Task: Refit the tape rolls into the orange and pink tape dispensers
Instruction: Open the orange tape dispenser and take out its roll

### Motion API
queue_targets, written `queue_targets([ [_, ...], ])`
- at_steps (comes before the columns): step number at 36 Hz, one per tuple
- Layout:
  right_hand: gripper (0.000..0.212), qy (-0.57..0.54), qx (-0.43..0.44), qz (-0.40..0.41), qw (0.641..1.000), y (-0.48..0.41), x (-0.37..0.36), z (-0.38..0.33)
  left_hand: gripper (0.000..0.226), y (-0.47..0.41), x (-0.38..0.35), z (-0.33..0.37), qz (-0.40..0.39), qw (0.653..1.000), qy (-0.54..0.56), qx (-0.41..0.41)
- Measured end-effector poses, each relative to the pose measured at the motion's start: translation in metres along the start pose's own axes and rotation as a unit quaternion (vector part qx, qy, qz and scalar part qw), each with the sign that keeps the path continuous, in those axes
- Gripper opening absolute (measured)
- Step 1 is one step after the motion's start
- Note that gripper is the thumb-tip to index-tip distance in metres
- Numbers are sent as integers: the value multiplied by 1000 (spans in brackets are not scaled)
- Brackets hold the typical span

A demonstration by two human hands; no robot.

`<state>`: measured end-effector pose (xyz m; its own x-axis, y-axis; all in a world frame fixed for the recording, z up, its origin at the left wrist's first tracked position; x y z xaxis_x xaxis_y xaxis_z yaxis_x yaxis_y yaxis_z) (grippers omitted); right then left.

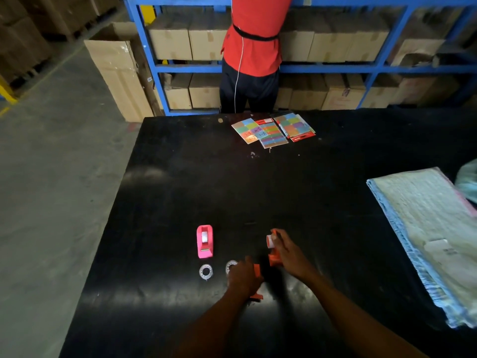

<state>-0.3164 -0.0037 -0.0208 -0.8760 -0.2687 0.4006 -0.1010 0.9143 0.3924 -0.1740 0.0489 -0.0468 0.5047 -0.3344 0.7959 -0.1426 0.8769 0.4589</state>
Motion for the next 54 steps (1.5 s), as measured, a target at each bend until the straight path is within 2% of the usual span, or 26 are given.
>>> queue_targets([
  [4,39,3,-11,-7,1000,-4,0,3,48,-5,-6,3,4,1000,-19,-3],
  [10,34,-10,-16,-10,1000,-13,-5,14,48,-14,-12,4,5,999,-42,-7],
  [15,31,-11,-18,-14,1000,-15,-9,15,45,-25,-3,7,21,999,13,23],
  [17,31,-14,-19,-11,1000,-15,-9,13,50,-33,5,8,27,999,10,28],
  [20,34,-26,-22,-15,999,-15,-9,12,68,-48,16,4,46,998,2,43],
  [24,31,-21,-34,-11,999,-20,-11,17,59,-65,28,-6,83,995,-1,52],
  [28,32,-15,-33,-14,999,-22,-11,14,62,-81,34,-13,107,992,-14,62],
  [37,23,-19,-34,7,999,-30,-14,16,55,-106,27,-29,108,990,-17,86],
  [42,27,-26,-38,-2,999,-36,-19,28,67,-108,23,-34,104,991,-12,82],
  [45,31,-23,-31,3,999,-37,-20,31,73,-102,27,-32,142,987,17,77],
  [48,33,-26,-26,7,999,-35,-22,30,56,-88,32,-25,224,971,69,47],
  [50,33,-27,-26,3,999,-33,-25,29,40,-81,31,-23,235,961,145,11],
  [51,32,-26,-23,1,999,-30,-25,27,30,-76,29,-22,210,957,198,-12],
  [54,32,-28,0,-4,1000,-22,-28,21,18,-55,24,-13,52,928,365,-47],
])
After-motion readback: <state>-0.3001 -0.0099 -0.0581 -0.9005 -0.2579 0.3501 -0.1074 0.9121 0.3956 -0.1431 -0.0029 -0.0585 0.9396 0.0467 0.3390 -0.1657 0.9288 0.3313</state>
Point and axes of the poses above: each hand's wrist, its own y-axis away from the middle knuckle, its own x-axis out of the back of the hand, z = x × y, the point moved 2 cm from there along -y, towards the middle knuckle, and after that the axes turned 6 degrees about z, right-handed, at the moved point
